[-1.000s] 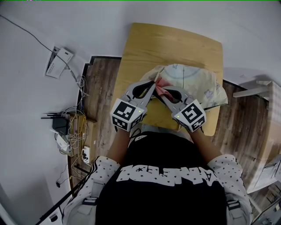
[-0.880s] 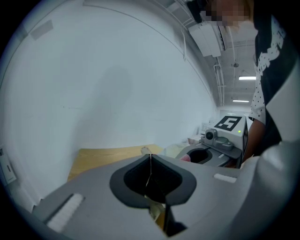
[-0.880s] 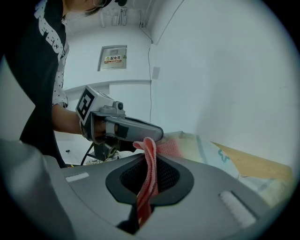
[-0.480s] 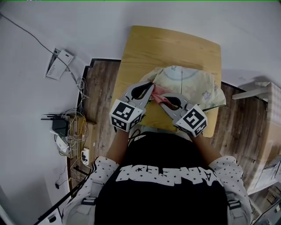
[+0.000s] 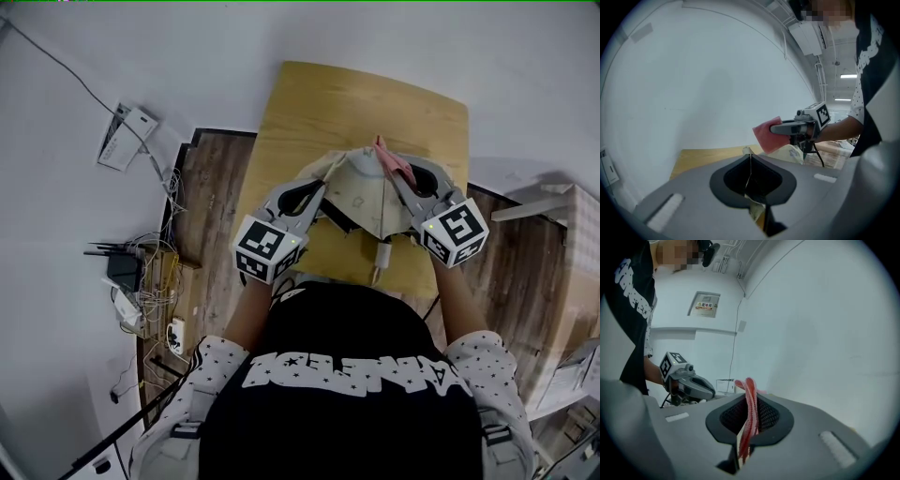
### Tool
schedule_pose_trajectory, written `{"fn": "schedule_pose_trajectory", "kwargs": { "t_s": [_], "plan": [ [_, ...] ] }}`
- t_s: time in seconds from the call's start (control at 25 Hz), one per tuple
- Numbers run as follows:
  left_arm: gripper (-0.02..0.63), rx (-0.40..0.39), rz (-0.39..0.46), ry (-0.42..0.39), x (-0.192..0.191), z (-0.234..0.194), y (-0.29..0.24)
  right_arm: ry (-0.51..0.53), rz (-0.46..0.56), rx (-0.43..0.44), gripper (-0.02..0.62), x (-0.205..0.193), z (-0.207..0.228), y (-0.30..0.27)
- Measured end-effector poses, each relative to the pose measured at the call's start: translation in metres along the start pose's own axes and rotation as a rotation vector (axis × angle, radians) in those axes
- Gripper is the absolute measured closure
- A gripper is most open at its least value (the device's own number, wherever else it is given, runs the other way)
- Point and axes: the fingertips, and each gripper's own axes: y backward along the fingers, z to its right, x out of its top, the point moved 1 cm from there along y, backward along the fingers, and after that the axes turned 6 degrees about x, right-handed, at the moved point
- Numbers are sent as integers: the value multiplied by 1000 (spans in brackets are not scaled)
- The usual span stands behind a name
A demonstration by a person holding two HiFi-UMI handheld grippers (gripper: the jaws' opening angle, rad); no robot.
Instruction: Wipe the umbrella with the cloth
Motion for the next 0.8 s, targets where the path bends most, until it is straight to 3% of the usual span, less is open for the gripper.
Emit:
{"fn": "schedule_pose_trajectory", "kwargs": {
  "t_s": [0.12, 0.28, 0.48, 0.8],
  "plan": [
    [598, 6, -4, -6, 0, 1, 0, 44, -37, -51, 575, -7, 23, -4],
    [598, 12, -5, -9, 1, 0, 0, 117, -106, -57, 575, -19, 37, -18],
    [598, 17, -10, -14, 0, -1, 1, 165, -222, 0, 575, -52, 33, -39],
    [597, 9, -4, -24, 3, -1, 4, 181, -286, 123, 575, -78, 0, -53]
  ]
}}
